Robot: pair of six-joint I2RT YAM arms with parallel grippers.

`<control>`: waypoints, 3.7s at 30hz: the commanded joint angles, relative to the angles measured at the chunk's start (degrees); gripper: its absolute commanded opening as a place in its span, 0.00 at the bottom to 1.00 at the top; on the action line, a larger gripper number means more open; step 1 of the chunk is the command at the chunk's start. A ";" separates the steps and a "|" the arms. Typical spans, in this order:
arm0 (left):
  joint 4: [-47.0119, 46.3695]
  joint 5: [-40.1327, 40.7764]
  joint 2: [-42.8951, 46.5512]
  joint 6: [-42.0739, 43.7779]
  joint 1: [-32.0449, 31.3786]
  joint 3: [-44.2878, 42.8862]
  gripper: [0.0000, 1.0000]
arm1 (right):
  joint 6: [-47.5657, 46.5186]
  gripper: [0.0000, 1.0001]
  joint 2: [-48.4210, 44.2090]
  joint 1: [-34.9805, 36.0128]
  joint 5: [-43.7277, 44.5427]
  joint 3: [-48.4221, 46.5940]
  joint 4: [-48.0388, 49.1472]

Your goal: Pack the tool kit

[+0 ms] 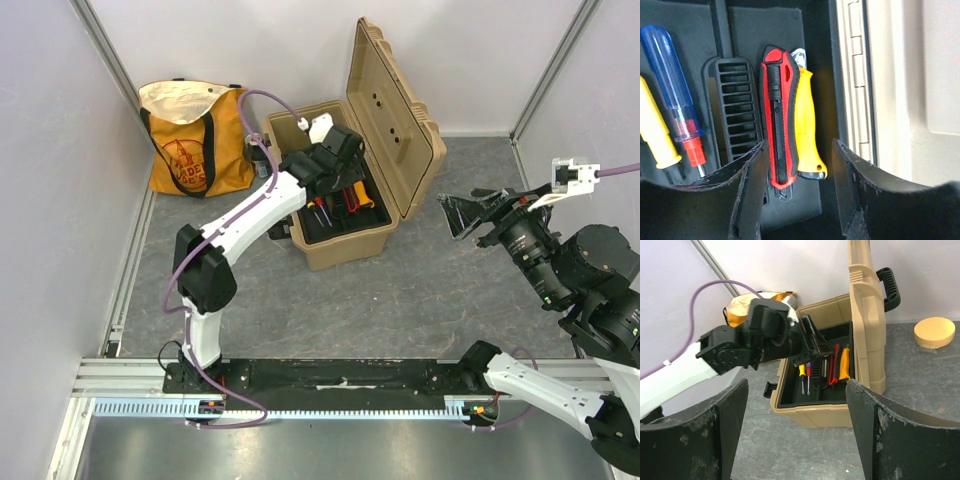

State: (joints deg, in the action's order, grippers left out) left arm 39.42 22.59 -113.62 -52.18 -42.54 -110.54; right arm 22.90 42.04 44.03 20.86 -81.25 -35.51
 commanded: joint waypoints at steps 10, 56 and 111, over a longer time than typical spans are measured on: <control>-2.33 -1.66 19.74 13.60 1.32 6.81 0.58 | -1.36 0.85 7.43 0.09 9.71 -2.15 -1.41; 0.05 -13.63 58.25 16.94 21.01 39.61 0.68 | -8.66 0.73 26.69 -11.78 -23.49 -6.20 10.81; -24.56 -35.86 45.86 1.65 39.90 66.32 0.88 | -15.16 0.75 44.70 7.47 8.67 5.84 13.98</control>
State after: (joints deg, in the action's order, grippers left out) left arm 16.01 -11.16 -68.49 -45.74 -4.56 -46.61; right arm 8.40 84.14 50.65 22.94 -76.09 -22.83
